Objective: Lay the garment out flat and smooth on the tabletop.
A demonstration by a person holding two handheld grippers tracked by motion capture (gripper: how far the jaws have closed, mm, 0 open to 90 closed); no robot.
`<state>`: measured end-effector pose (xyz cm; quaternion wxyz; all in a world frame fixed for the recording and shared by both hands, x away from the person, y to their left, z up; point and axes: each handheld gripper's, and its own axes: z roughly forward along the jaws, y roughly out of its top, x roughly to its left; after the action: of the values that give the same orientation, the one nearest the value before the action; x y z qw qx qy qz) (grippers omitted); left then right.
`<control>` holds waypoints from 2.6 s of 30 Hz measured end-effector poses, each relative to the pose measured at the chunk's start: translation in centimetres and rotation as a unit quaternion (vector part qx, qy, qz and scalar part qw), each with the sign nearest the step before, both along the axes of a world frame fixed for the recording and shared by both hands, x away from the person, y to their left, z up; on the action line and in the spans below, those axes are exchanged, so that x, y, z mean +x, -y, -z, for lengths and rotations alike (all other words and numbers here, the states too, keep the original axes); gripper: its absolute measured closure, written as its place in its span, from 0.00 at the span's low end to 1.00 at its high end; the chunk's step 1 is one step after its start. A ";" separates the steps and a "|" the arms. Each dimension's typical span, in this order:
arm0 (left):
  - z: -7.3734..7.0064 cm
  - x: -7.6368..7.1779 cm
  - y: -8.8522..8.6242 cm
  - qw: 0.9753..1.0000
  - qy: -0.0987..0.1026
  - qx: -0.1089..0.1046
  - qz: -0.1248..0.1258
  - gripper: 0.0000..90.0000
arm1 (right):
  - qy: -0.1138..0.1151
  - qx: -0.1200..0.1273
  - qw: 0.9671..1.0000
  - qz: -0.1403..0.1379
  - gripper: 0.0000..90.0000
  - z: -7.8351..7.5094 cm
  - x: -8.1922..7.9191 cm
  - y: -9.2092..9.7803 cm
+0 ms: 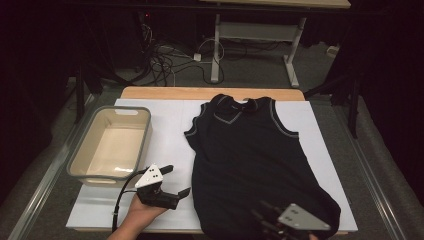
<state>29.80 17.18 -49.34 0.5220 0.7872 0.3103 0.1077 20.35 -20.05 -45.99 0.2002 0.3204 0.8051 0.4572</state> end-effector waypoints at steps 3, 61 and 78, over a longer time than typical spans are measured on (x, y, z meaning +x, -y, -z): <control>0.0 0.0 0.0 1.000 0.001 0.000 0.001 0.01 | 0.000 -0.012 0.998 -0.062 0.67 0.1 -0.4 -4.7; 0.0 0.0 -0.2 1.000 0.000 -0.011 0.000 0.01 | 0.030 -0.013 0.989 -0.143 0.92 -0.7 -2.7 -9.5; -0.1 -2.3 6.6 0.988 -0.082 0.103 0.080 0.64 | 0.015 0.003 0.999 -0.038 0.66 -0.7 0.6 -2.5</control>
<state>27.54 10.55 -49.25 0.4176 0.8654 0.2752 0.0319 20.91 -17.51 -45.28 0.1944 0.2834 0.8120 0.4717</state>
